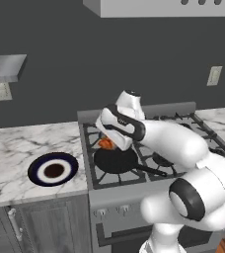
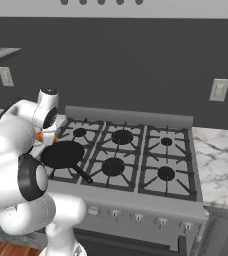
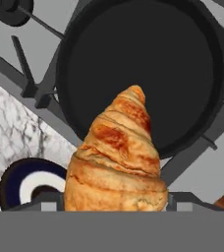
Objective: Pick the croissant and place it on the pan. Then turn on the stove to warm the croissant.
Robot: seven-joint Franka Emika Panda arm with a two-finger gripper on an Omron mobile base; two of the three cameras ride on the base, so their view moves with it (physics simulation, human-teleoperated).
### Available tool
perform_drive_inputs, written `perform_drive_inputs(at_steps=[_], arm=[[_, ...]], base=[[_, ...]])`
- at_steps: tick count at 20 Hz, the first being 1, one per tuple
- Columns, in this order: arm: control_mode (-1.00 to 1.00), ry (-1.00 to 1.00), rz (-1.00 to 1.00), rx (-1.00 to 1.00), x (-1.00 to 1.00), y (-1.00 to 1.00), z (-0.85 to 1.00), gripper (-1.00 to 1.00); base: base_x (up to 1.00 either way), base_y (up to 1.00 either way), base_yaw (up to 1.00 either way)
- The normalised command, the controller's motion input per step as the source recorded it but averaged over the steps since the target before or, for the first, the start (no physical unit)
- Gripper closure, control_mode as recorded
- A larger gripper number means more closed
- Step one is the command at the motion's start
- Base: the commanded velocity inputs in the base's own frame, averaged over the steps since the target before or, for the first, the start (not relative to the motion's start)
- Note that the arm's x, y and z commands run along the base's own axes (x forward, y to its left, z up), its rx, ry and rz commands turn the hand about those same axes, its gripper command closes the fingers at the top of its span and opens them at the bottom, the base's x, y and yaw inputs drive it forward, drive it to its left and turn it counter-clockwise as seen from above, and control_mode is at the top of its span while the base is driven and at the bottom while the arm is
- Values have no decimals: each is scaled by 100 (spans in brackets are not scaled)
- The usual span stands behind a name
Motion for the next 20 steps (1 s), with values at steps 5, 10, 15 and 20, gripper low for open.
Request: perform_drive_inputs(at_steps=[5, 10, 15, 20], arm=[[-100, 16, -7, -1, 1, -40, -27, 100], [-100, 10, -5, -1, 3, -37, -31, 100], [-100, 4, -1, -9, 26, -12, -39, 100], [-100, 7, 0, -11, 46, 0, -41, 100]], base=[[0, 0, 0], [0, 0, 0], [0, 0, 0], [0, 0, 0]])
